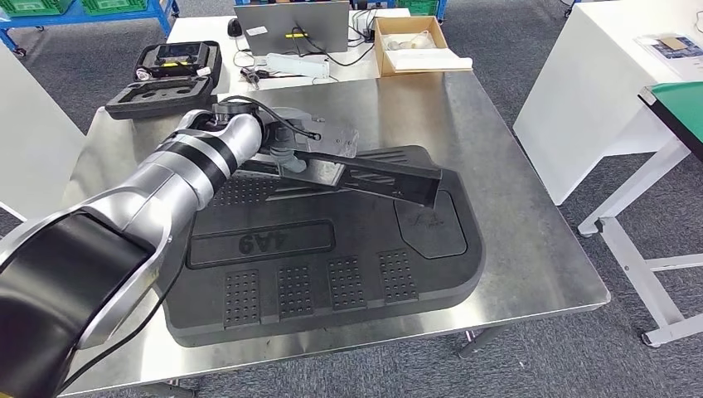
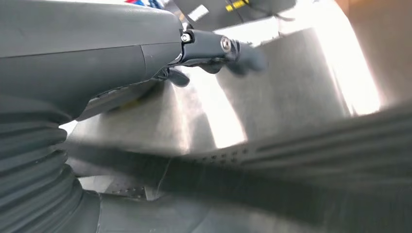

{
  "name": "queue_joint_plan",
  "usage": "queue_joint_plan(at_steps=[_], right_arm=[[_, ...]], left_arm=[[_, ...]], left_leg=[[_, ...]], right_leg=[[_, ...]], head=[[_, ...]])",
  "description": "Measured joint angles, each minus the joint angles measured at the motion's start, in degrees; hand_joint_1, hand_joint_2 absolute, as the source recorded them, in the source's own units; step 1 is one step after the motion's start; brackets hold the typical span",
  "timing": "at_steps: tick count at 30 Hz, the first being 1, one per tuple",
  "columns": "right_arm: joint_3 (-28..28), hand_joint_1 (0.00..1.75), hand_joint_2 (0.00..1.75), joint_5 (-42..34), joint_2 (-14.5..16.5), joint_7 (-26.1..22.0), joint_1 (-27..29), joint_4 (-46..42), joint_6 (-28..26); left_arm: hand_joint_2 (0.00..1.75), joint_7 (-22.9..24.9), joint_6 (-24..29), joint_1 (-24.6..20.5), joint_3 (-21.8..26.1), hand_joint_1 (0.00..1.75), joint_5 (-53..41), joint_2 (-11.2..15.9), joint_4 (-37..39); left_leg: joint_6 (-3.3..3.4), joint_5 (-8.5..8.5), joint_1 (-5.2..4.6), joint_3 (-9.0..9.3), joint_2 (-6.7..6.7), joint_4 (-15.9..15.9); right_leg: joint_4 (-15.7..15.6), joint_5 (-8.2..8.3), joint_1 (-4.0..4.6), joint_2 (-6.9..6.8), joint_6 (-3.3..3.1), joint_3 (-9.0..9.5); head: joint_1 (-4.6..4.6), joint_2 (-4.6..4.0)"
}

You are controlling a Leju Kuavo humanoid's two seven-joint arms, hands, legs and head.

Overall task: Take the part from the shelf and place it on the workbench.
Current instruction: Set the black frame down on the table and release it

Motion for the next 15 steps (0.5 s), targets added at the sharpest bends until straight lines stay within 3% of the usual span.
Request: queue_joint_plan(at_steps=[9,15], right_arm=[[-0.12,0.00,0.00,-0.90,-0.20,-0.63,0.12,0.00,0.00],[-0.40,0.00,0.00,-1.20,-0.28,-0.91,0.14,0.00,0.00]], left_arm=[[1.75,-2.35,-10.74,-3.21,-4.12,0.00,-1.34,-0.04,-0.04],[1.75,-2.80,-14.36,-4.92,-6.28,0.00,-1.02,-0.13,-0.20]], left_leg=[[0.00,0.00,0.00,-0.01,0.00,0.00],[0.01,-0.01,-0.01,0.00,0.00,0.00]], right_leg=[[0.00,0.00,0.00,0.00,0.00,-0.01],[0.00,0.00,0.00,0.00,0.00,-0.01]], head=[[-0.01,0.00],[-0.01,0.00]])
